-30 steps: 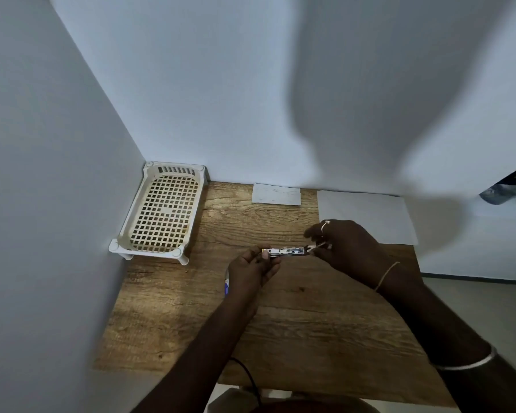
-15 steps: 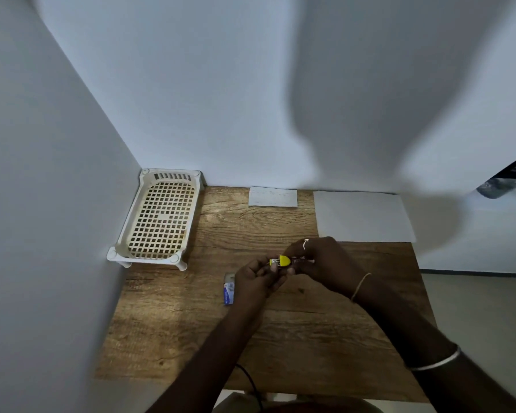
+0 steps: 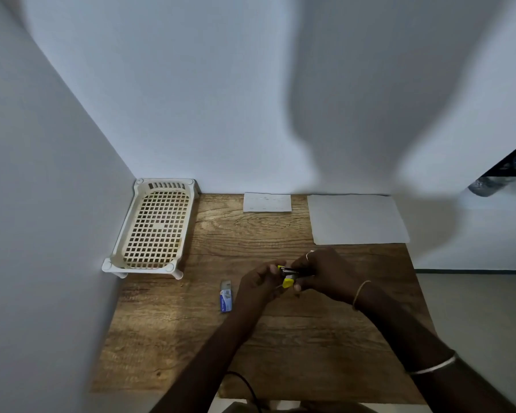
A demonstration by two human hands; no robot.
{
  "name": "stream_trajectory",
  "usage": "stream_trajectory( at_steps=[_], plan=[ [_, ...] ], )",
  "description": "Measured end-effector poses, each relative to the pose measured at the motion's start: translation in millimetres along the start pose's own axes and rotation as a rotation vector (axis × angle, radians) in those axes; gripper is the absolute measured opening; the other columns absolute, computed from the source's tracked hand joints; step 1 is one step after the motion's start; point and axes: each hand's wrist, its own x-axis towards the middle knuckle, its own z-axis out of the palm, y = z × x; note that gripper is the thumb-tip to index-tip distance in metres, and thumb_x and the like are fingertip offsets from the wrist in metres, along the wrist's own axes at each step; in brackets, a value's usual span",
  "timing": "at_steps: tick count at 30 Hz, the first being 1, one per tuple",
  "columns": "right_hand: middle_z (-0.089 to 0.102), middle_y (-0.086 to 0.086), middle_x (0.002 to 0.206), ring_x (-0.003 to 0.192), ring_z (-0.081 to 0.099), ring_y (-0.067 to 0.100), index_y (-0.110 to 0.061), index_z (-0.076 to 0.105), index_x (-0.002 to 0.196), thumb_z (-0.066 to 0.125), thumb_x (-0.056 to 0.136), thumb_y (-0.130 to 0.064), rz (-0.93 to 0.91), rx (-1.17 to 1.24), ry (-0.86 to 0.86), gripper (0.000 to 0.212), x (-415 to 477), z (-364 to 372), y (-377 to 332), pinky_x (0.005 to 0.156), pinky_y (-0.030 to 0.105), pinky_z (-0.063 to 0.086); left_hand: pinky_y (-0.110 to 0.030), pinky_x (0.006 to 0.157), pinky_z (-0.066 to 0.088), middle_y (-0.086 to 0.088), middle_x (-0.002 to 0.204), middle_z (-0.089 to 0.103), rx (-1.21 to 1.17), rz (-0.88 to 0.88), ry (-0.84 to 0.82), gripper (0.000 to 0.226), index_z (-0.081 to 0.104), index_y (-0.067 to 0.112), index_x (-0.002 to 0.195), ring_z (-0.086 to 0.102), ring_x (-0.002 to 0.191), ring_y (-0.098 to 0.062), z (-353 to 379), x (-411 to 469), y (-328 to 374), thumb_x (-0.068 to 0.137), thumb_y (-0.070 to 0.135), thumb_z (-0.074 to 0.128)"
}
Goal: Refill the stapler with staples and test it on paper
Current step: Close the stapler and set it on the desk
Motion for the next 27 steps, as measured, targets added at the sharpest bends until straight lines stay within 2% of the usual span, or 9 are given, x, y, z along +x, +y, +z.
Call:
stream_trajectory(
  at_steps=[3, 5, 10, 12, 16, 18, 22, 27],
  plan=[
    [0.074, -0.006, 0.095, 0.087, 0.065, 0.01, -0.029, 0.077, 0.105, 0.086, 0.069, -0.036, 0.034, -0.01, 0.095, 0.038, -2.7, 7.9, 3.3, 0.072, 0.028, 0.051, -0.033, 0.094, 0.06, -0.001, 0.11, 0.079, 0.294, 0.138, -0.079, 0.032, 0.072, 0.016, 0.12, 0.074, 0.106, -0.016, -1.1, 0.4, -0.7, 0.089, 0.02, 0.079],
    [0.073, -0.007, 0.093, 0.086, 0.065, 0.011, -0.029, 0.078, 0.101, 0.086, 0.067, -0.036, 0.048, -0.03, 0.144, 0.035, -3.0, 12.2, 4.2, 0.068, 0.026, 0.047, -0.029, 0.093, 0.058, 0.002, 0.108, 0.079, 0.43, 0.18, -0.031, 0.034, 0.074, 0.017, 0.12, 0.073, 0.103, -0.009, 0.0, 2.9, -0.9, 0.087, 0.02, 0.082],
    [0.072, -0.009, 0.087, 0.081, 0.064, 0.008, -0.029, 0.077, 0.093, 0.083, 0.069, -0.046, 0.064, -0.061, 0.216, 0.03, -0.4, 23.1, 6.4, 0.07, 0.029, 0.053, -0.01, 0.083, 0.051, 0.002, 0.104, 0.078, 0.681, 0.313, 0.068, 0.032, 0.077, 0.015, 0.116, 0.068, 0.094, 0.008, -1.0, 11.6, -3.8, 0.085, 0.018, 0.082],
    [0.072, -0.01, 0.087, 0.082, 0.064, 0.008, -0.03, 0.076, 0.094, 0.083, 0.07, -0.046, 0.061, -0.075, 0.232, 0.03, 1.5, 27.8, 8.9, 0.072, 0.03, 0.054, -0.006, 0.084, 0.049, 0.002, 0.106, 0.078, 0.745, 0.334, 0.076, 0.035, 0.076, 0.016, 0.117, 0.066, 0.092, 0.011, -2.4, 14.9, -4.2, 0.083, 0.019, 0.084],
    [0.072, -0.007, 0.1, 0.093, 0.065, 0.014, -0.03, 0.074, 0.108, 0.076, 0.079, -0.032, 0.022, -0.144, 0.245, 0.029, 6.1, 36.5, 16.5, 0.079, 0.032, 0.055, -0.026, 0.094, 0.054, 0.004, 0.12, 0.073, 0.916, 0.333, 0.0, 0.051, 0.07, 0.019, 0.127, 0.068, 0.105, -0.007, -6.6, 25.9, -5.1, 0.08, 0.028, 0.086],
    [0.071, -0.004, 0.106, 0.098, 0.065, 0.017, -0.028, 0.072, 0.115, 0.073, 0.081, -0.026, 0.014, -0.159, 0.244, 0.034, 8.3, 40.5, 21.2, 0.081, 0.033, 0.055, -0.031, 0.099, 0.052, 0.001, 0.127, 0.07, 0.998, 0.314, -0.059, 0.056, 0.065, 0.019, 0.133, 0.066, 0.112, -0.013, -9.8, 33.3, -7.1, 0.082, 0.032, 0.084],
    [0.066, -0.003, 0.108, 0.101, 0.062, 0.018, -0.028, 0.071, 0.114, 0.07, 0.082, -0.03, 0.014, -0.155, 0.215, 0.032, 14.4, 50.0, 26.5, 0.08, 0.033, 0.052, -0.029, 0.11, 0.042, 0.001, 0.143, 0.062, 1.128, 0.243, -0.117, 0.056, 0.055, 0.022, 0.144, 0.057, 0.13, -0.014, -13.8, 46.9, -15.1, 0.092, 0.031, 0.072],
    [0.06, -0.005, 0.109, 0.102, 0.058, 0.016, -0.03, 0.069, 0.111, 0.064, 0.085, -0.037, 0.008, -0.19, 0.183, 0.027, 23.4, 62.5, 33.1, 0.077, 0.029, 0.047, -0.024, 0.111, 0.035, 0.003, 0.147, 0.057, 1.273, 0.229, -0.15, 0.056, 0.049, 0.023, 0.148, 0.051, 0.134, -0.014, -17.0, 58.0, -30.9, 0.095, 0.028, 0.064]
  ],
)
